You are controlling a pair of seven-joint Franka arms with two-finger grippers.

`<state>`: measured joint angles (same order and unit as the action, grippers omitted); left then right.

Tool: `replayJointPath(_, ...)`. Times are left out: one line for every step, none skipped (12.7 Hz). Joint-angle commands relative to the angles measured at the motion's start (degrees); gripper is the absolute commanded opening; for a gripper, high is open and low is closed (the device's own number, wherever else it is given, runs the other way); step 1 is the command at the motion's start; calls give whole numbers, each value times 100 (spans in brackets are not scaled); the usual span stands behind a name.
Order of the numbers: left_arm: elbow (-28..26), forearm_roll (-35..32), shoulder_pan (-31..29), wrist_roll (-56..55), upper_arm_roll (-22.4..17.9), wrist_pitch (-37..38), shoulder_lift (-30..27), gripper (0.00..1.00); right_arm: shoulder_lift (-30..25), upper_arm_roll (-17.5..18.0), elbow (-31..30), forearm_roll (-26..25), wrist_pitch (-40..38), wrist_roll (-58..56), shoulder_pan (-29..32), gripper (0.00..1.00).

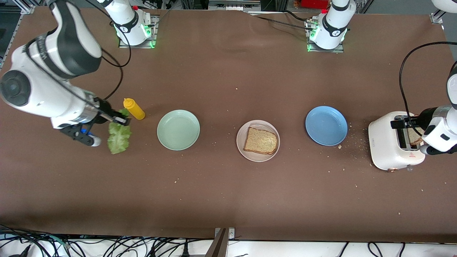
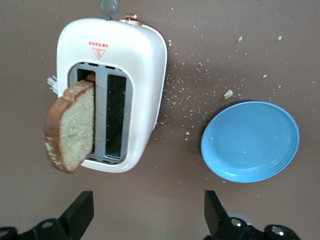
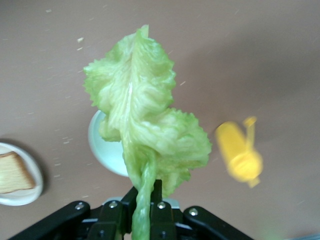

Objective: Make sandwich in beige plate with both arms
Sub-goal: 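Carry the lettuce leaf with the right gripper over the beige plate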

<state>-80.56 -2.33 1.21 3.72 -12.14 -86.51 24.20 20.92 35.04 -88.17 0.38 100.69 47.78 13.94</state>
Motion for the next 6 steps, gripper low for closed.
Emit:
replayJointPath(-65, -153, -366, 787, 45, -15, -65, 99, -27, 581, -24, 85, 396, 1072, 74, 0)
replayJointPath(-73, -153, -533, 867, 45, -76, -65, 99, 34, 818, -34, 77, 677, 1511, 65, 0)
replayJointPath(-152, -145, -648, 1050, 62, -242, -82, 99, 104, 1012, -77, 51, 993, 1915, 47, 0)
replayJointPath(-327, -145, -684, 1235, 62, -470, -135, 99, 140, 1109, -173, 50, 1336, 2198, 12, 0)
replayJointPath(-598, -145, -841, 1350, 71, -742, -274, 99, 192, 1128, -235, 42, 1635, 2462, -136, 0)
replayJointPath(-992, -92, -955, 1420, 71, -1136, -485, 99, 323, 1128, -227, 24, 1890, 2821, -381, 0)
